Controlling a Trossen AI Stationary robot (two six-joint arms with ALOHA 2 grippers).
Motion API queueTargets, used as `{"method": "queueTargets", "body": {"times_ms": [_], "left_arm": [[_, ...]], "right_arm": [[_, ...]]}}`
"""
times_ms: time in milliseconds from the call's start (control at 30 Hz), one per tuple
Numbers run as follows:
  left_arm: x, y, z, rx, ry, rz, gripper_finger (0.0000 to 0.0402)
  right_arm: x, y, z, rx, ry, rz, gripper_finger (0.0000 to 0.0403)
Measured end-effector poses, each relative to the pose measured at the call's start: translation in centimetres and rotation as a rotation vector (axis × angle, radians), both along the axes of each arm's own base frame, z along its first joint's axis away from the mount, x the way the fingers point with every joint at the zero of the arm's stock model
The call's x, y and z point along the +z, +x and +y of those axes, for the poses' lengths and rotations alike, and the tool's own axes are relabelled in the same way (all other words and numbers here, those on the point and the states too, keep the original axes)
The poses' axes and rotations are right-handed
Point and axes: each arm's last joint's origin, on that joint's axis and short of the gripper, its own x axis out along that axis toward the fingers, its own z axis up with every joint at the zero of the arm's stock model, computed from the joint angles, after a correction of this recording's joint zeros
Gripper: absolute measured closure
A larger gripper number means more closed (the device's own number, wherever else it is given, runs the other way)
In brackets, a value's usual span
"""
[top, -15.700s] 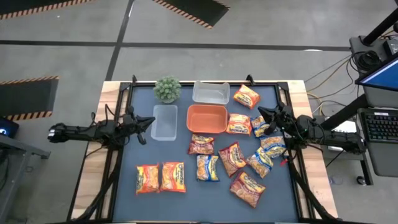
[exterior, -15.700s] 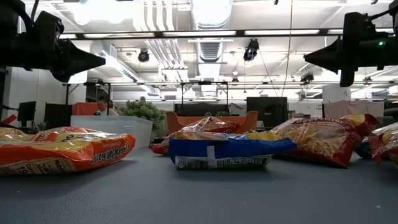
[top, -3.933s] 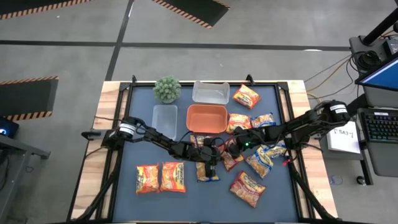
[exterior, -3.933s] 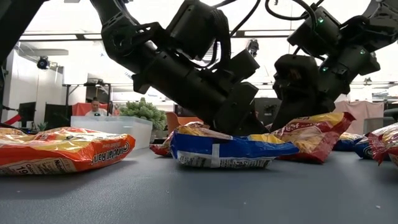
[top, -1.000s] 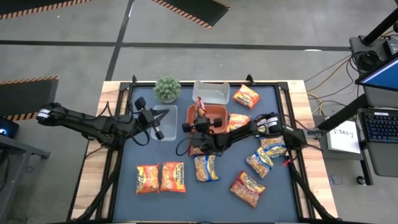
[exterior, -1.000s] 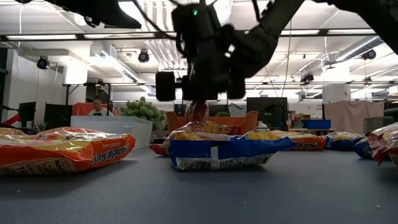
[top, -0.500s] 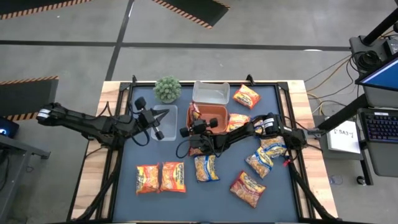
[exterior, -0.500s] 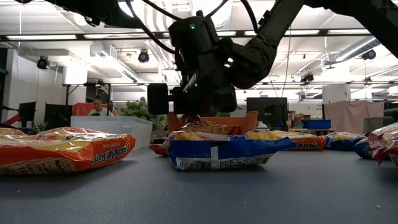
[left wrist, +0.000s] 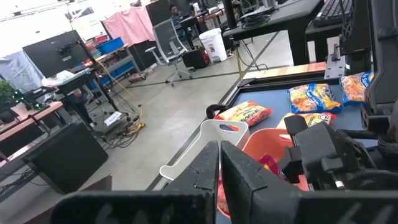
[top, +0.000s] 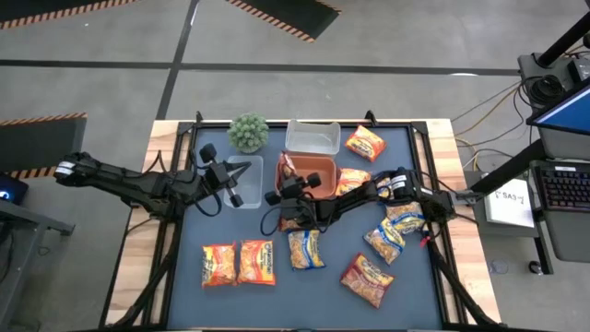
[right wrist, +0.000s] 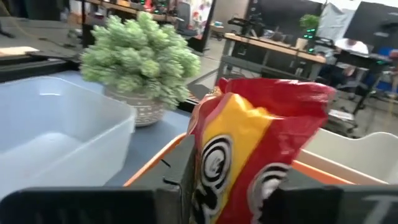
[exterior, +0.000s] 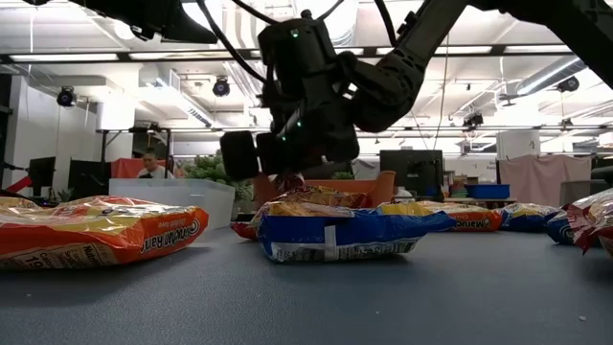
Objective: Sort Maruchan noodles
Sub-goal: Put the middle right red noodle pack into the orange bin
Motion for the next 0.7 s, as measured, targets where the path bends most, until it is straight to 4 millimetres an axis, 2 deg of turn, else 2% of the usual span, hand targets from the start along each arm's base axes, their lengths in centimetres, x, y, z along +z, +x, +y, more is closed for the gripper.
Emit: {"method": "queueTargets", "body": {"times_ms": [167,533,700], "left_arm": [[0.0,0.0,0.0,0.0,0.0,0.0,0.0402],[0.0,0.0,0.0,0.0,0.0,0.0,0.0402],[0.0,0.0,0.0,0.0,0.0,0.0,0.0402]], "right_arm": [[0.3,0.3,0.2,0.016,0.002,-0.005,0.0312],[0.9,0.5,0.7,0.039,0.004,-0.013,0.023],[1.7,1.1,1.7,0.113,-0.005,0.007,0.0209]]}}
